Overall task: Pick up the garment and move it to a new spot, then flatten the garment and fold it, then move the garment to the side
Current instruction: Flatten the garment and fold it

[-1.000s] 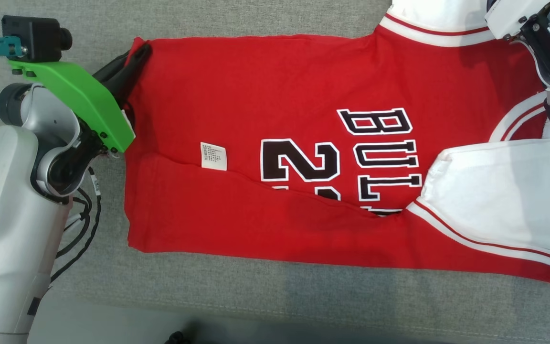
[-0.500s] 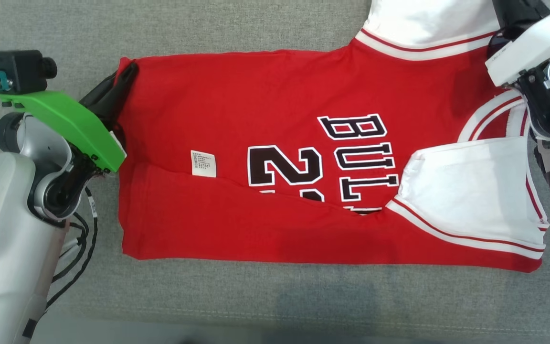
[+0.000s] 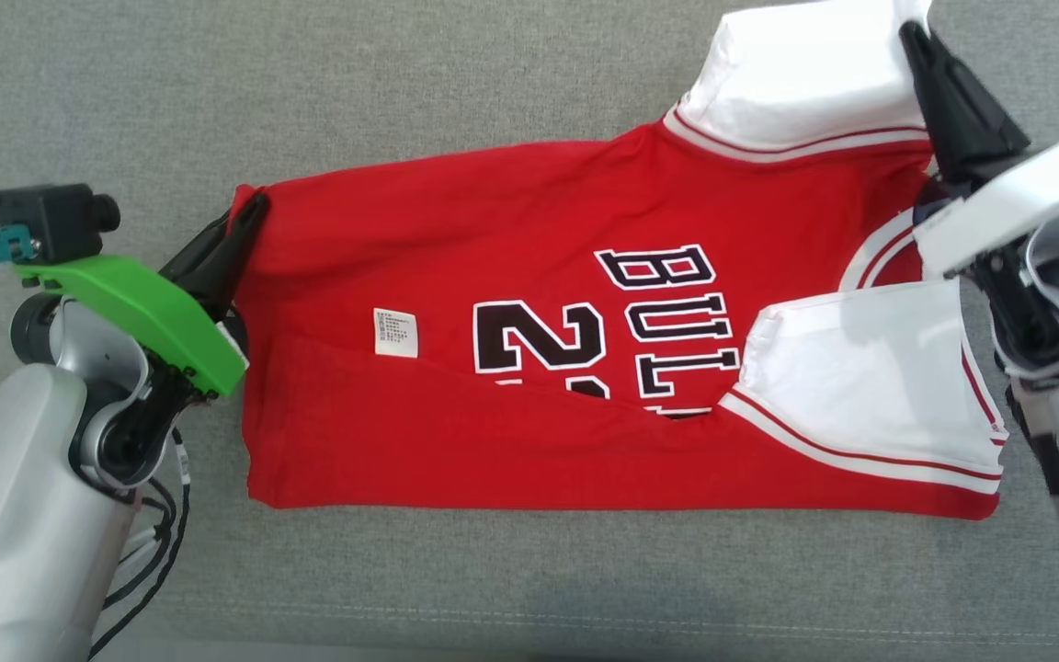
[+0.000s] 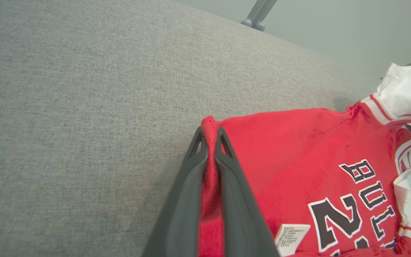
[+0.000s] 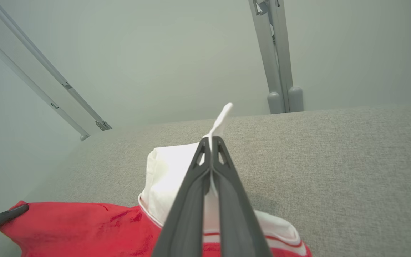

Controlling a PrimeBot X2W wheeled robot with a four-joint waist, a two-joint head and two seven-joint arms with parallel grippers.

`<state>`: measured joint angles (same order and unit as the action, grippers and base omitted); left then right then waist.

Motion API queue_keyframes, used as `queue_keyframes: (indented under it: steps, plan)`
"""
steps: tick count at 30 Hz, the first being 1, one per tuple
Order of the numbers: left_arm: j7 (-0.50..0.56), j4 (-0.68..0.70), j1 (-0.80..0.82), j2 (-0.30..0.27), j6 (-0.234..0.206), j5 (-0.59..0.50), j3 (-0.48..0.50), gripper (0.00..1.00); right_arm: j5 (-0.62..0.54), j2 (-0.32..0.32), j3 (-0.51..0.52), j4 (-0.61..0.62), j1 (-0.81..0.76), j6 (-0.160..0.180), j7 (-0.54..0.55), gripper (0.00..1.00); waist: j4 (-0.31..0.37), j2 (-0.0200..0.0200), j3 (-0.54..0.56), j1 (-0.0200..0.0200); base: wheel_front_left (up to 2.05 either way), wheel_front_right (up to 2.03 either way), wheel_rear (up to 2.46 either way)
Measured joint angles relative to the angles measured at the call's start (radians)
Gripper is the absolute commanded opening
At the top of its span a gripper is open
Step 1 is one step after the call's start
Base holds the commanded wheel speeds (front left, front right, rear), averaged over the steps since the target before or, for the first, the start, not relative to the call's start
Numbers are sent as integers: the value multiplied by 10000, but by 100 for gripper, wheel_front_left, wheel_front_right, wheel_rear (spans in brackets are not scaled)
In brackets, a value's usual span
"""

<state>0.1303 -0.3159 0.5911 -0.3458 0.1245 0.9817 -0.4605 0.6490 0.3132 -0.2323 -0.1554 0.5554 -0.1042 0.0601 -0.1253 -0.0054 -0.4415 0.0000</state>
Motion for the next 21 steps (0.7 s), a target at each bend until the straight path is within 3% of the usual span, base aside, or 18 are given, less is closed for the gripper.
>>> queue_keyframes:
  steps: [9, 21]
  plan:
    - [-441, -165, -717, -291, 0, 111, 63, 0, 403, -322, 21, 698, -1924, 21, -159, 0, 180, 0, 613, 0, 0, 0, 0]
    - [-911, 117, -1199, -560, 0, 92, -297, 0, 591, -242, 337, 1877, -3428, 449, -320, 0, 699, 0, 972, 0, 0, 0, 0]
